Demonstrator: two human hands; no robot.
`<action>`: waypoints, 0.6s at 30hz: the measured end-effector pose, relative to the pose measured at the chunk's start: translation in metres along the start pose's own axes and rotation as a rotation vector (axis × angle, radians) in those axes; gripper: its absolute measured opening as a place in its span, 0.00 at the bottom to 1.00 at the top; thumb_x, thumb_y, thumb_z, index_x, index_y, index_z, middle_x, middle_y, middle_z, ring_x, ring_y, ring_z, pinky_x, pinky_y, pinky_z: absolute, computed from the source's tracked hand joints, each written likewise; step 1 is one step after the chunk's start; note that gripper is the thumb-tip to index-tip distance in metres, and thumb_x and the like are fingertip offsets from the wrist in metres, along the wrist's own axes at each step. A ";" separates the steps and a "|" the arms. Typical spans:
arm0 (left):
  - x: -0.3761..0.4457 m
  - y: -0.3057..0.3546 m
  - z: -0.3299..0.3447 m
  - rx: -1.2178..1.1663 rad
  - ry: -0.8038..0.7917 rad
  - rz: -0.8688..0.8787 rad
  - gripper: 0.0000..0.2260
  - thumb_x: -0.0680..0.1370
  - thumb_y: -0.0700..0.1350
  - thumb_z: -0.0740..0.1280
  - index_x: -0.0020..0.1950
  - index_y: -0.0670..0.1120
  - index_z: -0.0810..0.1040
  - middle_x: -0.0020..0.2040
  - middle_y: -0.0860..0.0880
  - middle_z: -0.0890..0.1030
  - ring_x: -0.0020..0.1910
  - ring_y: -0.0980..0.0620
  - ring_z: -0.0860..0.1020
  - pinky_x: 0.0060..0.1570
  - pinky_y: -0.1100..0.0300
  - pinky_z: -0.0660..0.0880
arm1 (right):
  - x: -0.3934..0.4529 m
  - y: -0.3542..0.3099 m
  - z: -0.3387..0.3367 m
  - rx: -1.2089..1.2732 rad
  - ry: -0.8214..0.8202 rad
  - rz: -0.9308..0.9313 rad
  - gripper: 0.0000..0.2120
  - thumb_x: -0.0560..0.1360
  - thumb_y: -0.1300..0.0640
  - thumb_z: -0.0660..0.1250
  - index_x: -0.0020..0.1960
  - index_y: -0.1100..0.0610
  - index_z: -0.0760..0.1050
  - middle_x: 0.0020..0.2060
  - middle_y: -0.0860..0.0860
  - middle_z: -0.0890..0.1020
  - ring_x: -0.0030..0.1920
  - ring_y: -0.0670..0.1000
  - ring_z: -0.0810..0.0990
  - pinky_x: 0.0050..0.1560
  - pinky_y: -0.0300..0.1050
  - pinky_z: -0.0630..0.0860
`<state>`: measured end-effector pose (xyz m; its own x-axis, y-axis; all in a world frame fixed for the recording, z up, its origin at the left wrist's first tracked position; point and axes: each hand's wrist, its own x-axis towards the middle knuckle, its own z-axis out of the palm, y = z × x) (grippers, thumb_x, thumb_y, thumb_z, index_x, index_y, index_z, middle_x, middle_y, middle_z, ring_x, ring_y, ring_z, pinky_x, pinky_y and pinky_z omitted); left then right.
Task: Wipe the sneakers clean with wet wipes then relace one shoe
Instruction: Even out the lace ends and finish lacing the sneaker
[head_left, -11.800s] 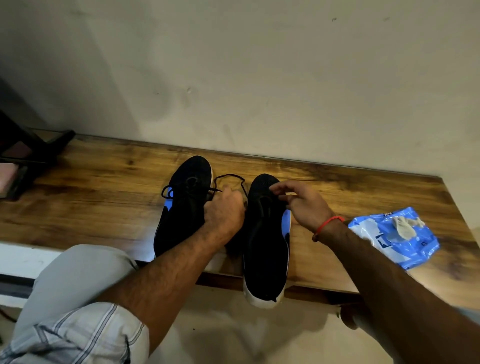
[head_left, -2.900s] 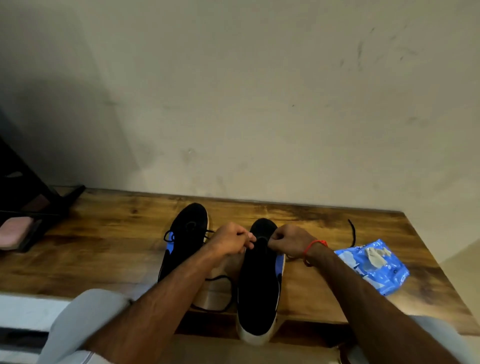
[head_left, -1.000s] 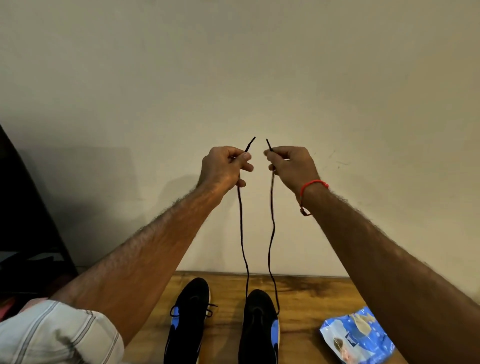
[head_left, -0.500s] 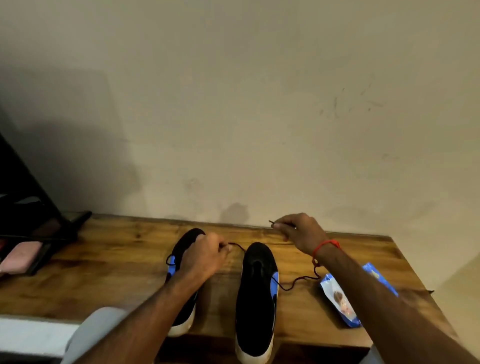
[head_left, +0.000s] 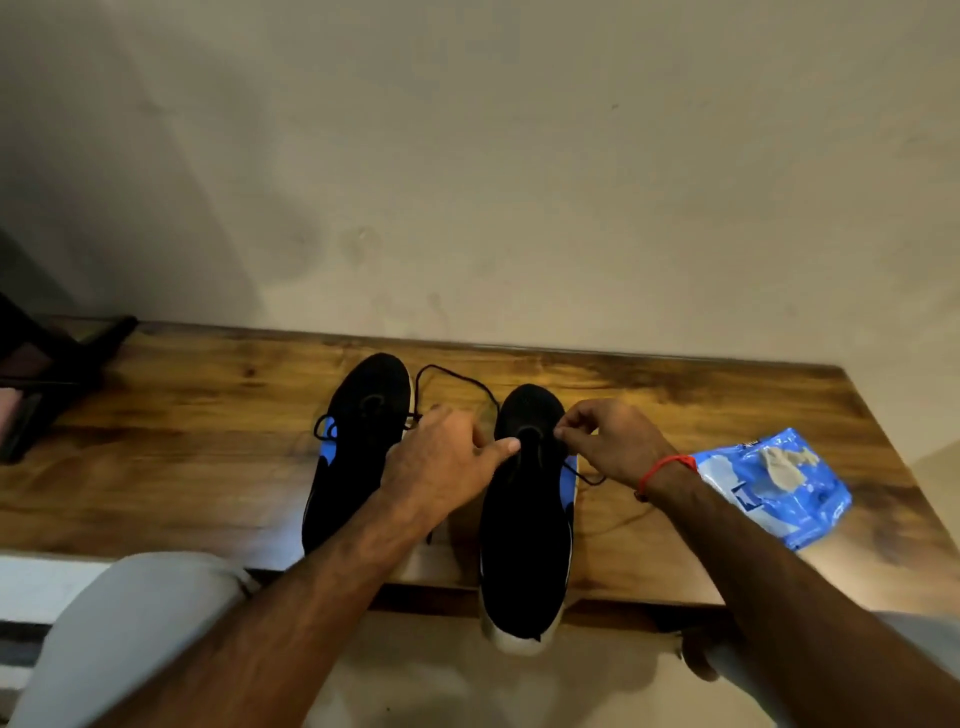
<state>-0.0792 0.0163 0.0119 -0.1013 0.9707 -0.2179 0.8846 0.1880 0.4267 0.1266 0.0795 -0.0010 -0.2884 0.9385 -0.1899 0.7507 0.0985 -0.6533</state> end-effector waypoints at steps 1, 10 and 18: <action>-0.001 0.002 0.003 -0.027 -0.018 0.000 0.20 0.74 0.71 0.65 0.46 0.55 0.78 0.49 0.55 0.78 0.47 0.54 0.78 0.46 0.50 0.81 | -0.001 0.000 0.001 0.006 -0.004 -0.004 0.04 0.77 0.57 0.70 0.46 0.53 0.82 0.38 0.44 0.82 0.39 0.40 0.77 0.34 0.28 0.68; 0.002 0.009 0.018 -0.124 -0.104 0.014 0.13 0.80 0.56 0.67 0.54 0.48 0.83 0.44 0.52 0.83 0.42 0.56 0.81 0.45 0.53 0.83 | -0.003 -0.011 0.025 0.075 -0.106 0.028 0.05 0.77 0.56 0.71 0.43 0.49 0.80 0.38 0.42 0.81 0.42 0.39 0.78 0.38 0.30 0.71; 0.003 -0.001 0.015 -0.227 -0.101 -0.015 0.13 0.83 0.46 0.63 0.42 0.45 0.82 0.39 0.48 0.82 0.39 0.51 0.80 0.42 0.51 0.81 | -0.004 -0.018 0.034 0.030 -0.055 0.020 0.05 0.75 0.57 0.71 0.40 0.51 0.82 0.37 0.40 0.79 0.41 0.40 0.78 0.39 0.31 0.73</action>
<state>-0.0735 0.0172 -0.0019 -0.0574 0.9500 -0.3068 0.7573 0.2416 0.6067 0.0940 0.0627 -0.0135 -0.3062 0.9204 -0.2429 0.7390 0.0690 -0.6702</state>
